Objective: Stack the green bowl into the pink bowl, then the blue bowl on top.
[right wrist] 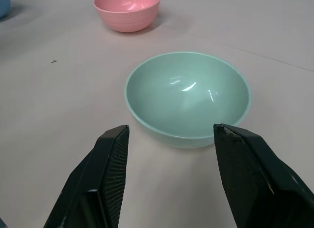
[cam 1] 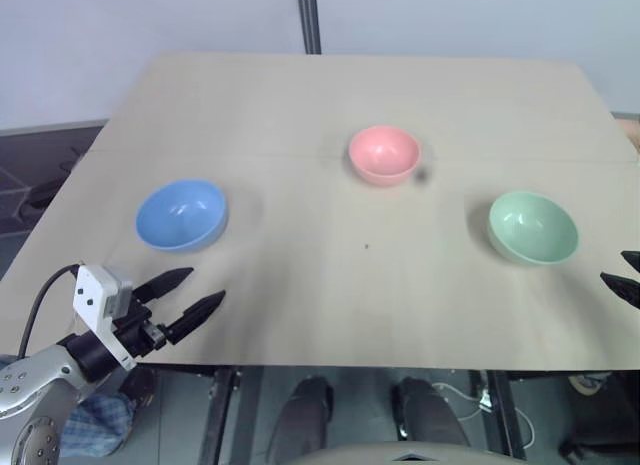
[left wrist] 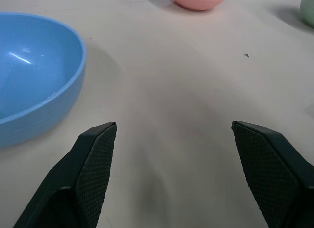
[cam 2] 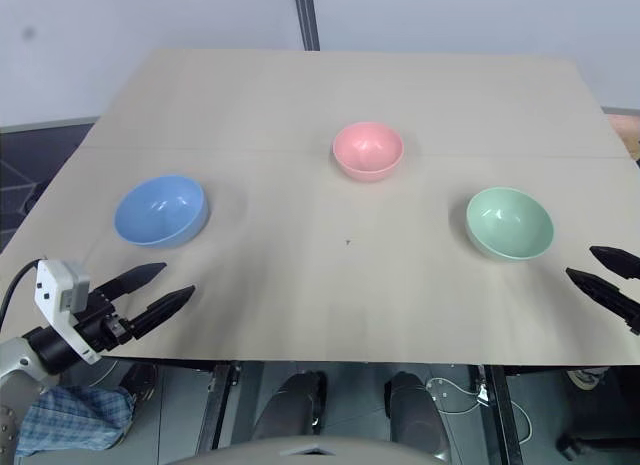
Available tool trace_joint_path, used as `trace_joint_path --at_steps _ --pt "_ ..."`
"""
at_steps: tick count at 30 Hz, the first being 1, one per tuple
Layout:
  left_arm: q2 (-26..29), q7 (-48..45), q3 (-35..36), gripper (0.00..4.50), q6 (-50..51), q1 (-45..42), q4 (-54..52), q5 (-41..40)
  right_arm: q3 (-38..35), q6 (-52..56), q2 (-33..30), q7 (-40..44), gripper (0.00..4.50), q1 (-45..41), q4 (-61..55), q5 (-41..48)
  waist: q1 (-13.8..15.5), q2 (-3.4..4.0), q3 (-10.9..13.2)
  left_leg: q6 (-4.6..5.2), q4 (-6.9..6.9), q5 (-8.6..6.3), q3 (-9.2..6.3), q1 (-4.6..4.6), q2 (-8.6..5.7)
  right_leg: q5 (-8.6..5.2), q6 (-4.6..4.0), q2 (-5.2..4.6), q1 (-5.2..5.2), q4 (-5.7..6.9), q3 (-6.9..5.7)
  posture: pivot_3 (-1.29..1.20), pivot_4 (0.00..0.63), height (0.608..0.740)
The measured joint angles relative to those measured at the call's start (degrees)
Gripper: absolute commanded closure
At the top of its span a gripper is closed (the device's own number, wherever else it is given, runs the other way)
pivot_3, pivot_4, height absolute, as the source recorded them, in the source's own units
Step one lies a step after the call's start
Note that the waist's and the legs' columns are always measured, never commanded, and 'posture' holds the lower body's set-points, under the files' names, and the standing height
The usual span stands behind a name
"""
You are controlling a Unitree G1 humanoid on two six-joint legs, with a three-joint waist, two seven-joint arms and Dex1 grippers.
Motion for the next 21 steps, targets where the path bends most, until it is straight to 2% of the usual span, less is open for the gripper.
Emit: trace_joint_path --at_steps 21 --pt "0.43 2.15 -0.77 0.53 1.12 -2.46 0.75 -1.04 -0.04 -0.52 0.02 0.02 1.65 1.28 0.21 0.0 -0.03 0.01 -0.01 0.0 0.02 0.0 -0.01 0.07 0.0 0.0 0.0 0.01 0.09 0.0 -0.01 0.0 0.15 0.74"
